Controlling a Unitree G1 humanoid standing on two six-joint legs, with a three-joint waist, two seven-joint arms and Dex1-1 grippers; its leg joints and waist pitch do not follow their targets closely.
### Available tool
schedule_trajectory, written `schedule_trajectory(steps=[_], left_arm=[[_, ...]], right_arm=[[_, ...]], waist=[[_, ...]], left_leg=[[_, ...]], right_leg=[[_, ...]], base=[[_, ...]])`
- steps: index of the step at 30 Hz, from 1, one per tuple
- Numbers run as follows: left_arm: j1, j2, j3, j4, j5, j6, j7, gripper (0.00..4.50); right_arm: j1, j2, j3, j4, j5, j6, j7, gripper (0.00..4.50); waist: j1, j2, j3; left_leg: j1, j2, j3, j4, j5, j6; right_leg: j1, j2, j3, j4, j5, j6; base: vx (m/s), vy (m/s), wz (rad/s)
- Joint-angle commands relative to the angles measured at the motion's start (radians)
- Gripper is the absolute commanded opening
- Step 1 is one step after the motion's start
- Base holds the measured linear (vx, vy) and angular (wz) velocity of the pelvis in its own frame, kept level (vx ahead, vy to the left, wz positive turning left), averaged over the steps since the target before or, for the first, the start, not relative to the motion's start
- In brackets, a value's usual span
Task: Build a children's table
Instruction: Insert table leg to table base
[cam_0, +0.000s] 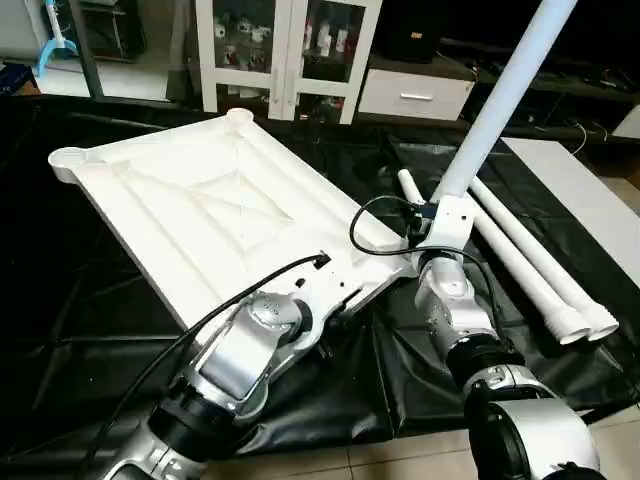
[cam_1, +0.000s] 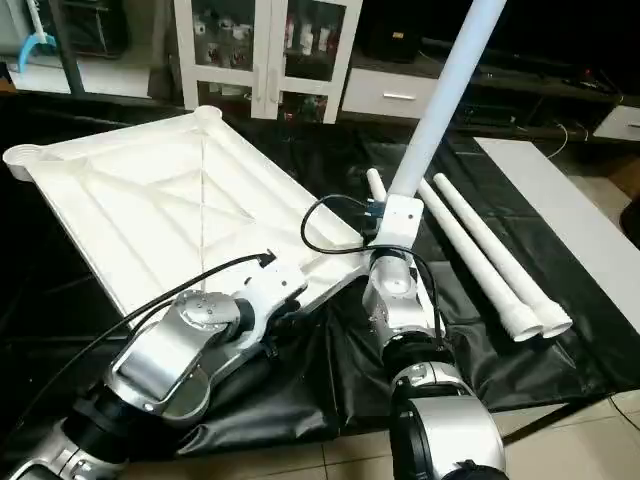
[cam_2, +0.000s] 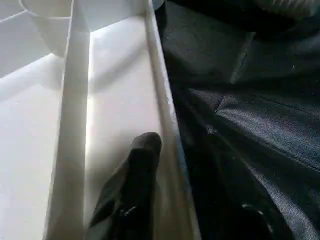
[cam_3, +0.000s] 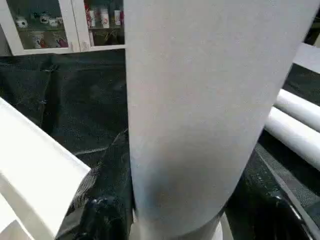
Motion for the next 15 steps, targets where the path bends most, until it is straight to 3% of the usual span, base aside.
schedule_trajectory(steps=[1, 2, 5, 7, 8, 11, 12, 15], left_arm=[[-0.009, 0.006, -0.041, 0.043, 0.029, -0.016, 0.008, 1.87], [-0.009, 0.023, -0.052, 0.063, 0.045, -0.034, 0.010, 1.39], [-0.007, 0.043, -0.058, 0.084, 0.056, -0.053, 0.011, 1.40], [-0.002, 0.062, -0.059, 0.101, 0.060, -0.062, 0.006, 1.20], [0.011, 0.076, -0.055, 0.103, 0.058, -0.059, 0.002, 0.90], [0.016, 0.089, -0.056, 0.096, 0.053, -0.055, -0.006, 0.90], [0.017, 0.090, -0.055, 0.094, 0.051, -0.054, -0.008, 0.55], [0.020, 0.086, -0.050, 0.095, 0.044, -0.055, -0.013, 0.48]], right_arm=[[0.025, 0.011, -0.002, 0.076, 0.000, 0.057, 0.028, 1.86], [0.023, 0.016, -0.005, 0.071, 0.007, 0.062, 0.044, 1.86], [0.023, 0.024, -0.006, 0.064, 0.012, 0.068, 0.062, 1.86], [0.025, 0.028, -0.006, 0.057, 0.010, 0.068, 0.071, 1.86], [0.029, 0.032, -0.003, 0.054, 0.007, 0.068, 0.072, 1.86], [0.028, 0.034, -0.003, 0.055, 0.006, 0.069, 0.074, 1.86], [0.027, 0.035, -0.003, 0.058, 0.005, 0.068, 0.080, 1.86], [0.025, 0.034, 0.002, 0.062, -0.005, 0.064, 0.093, 1.86]], waist=[[0.001, 0.026, -0.039], [0.001, 0.027, -0.039], [0.000, 0.025, -0.039], [-0.001, 0.024, -0.039], [-0.001, 0.025, -0.040], [-0.002, 0.024, -0.039], [-0.002, 0.024, -0.040], [-0.002, 0.025, -0.038]], left_leg=[[0.018, 0.028, -0.018, -0.068, -0.384, -0.054], [0.018, 0.028, -0.020, -0.068, -0.397, -0.054], [0.016, 0.029, -0.022, -0.069, -0.396, -0.055], [0.015, 0.028, -0.021, -0.069, -0.395, -0.055], [0.013, 0.029, -0.022, -0.070, -0.387, -0.058], [0.015, 0.029, -0.021, -0.070, -0.377, -0.060], [0.016, 0.029, -0.020, -0.069, -0.381, -0.059], [0.019, 0.030, -0.020, -0.068, -0.387, -0.059]], right_leg=[[0.013, -0.056, 0.031, -0.072, -0.306, -0.121], [0.012, -0.056, 0.030, -0.073, -0.320, -0.117], [0.014, -0.059, 0.030, -0.073, -0.328, -0.115], [0.014, -0.058, 0.030, -0.072, -0.326, -0.114], [0.017, -0.059, 0.030, -0.069, -0.316, -0.117], [0.016, -0.059, 0.030, -0.068, -0.307, -0.123], [0.016, -0.059, 0.030, -0.069, -0.310, -0.124], [0.014, -0.060, 0.030, -0.071, -0.327, -0.123]], base=[[0.000, 0.000, 0.00], [0.000, 0.000, 0.00], [0.000, 0.000, 0.00], [0.000, 0.000, 0.00], [0.000, 0.000, 0.00], [0.000, 0.000, 0.00], [0.000, 0.000, 0.00], [0.000, 0.000, 0.00]])
